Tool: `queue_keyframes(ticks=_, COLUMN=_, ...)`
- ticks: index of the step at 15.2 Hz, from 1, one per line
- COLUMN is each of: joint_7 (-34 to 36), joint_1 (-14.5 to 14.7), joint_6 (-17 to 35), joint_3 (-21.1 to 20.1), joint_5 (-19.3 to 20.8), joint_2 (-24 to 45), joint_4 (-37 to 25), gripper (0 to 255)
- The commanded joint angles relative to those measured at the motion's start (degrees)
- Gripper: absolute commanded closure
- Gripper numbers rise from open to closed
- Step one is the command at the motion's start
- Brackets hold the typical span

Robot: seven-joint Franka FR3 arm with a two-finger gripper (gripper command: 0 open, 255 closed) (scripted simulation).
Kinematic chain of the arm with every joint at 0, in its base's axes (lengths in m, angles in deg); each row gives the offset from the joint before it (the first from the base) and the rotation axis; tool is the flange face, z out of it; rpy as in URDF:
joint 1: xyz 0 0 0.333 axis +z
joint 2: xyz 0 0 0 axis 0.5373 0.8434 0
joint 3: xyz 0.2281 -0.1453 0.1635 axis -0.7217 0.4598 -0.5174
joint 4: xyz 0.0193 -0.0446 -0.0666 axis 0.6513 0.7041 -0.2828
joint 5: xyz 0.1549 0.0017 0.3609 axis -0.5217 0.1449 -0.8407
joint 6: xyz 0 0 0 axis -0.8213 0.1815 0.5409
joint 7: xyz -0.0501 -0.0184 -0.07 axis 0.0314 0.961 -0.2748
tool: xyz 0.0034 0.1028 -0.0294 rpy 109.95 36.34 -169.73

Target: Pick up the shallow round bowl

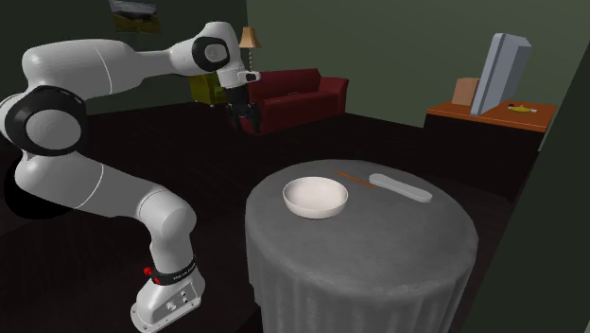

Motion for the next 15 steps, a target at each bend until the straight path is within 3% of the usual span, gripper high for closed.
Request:
queue_keyframes(ticks=1, joint_7=0.00, joint_1=0.00, joint_6=0.00, joint_3=0.00, joint_5=0.00, joint_2=0.00, joint_4=0.00, gripper=0)
queue_keyframes(ticks=15, joint_7=-14.79, joint_1=-6.44, joint_6=13.26, joint_3=16.29, joint_5=11.48, joint_2=-0.59, joint_4=10.28, gripper=0)
